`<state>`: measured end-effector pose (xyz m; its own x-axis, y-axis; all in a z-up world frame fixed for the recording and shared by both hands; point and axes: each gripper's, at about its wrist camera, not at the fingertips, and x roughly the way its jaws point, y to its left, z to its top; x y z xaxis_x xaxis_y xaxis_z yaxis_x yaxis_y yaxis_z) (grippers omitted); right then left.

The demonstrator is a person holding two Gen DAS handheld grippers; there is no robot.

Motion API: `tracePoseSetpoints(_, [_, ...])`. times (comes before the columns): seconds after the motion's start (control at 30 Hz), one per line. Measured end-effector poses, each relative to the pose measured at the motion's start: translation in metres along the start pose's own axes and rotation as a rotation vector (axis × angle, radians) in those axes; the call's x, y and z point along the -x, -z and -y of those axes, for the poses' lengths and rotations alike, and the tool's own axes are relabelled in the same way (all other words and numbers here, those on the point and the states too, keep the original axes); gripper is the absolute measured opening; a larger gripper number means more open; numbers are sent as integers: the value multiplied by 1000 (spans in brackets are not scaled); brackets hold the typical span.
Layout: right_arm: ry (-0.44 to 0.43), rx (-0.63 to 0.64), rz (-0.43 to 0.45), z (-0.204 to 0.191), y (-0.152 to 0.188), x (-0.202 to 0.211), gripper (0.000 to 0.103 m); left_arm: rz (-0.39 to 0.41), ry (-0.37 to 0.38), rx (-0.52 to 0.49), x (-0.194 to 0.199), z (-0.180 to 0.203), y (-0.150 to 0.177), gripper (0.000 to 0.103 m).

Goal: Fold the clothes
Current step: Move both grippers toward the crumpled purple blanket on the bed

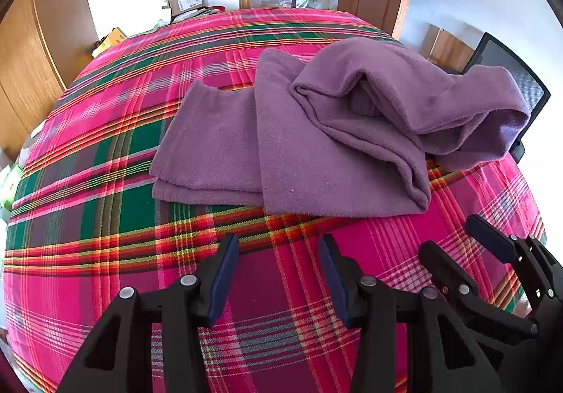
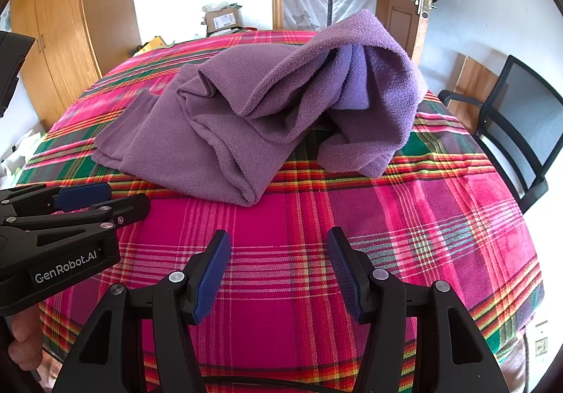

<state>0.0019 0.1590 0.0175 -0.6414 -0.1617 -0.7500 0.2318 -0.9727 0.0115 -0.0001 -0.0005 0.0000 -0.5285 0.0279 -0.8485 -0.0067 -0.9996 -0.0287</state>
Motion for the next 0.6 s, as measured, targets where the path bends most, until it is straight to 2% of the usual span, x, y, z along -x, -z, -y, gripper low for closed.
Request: tracePoseSetpoints(0.6, [1,5,5,-1,5,-3,60,3,-8,-2,-1,0,1,48])
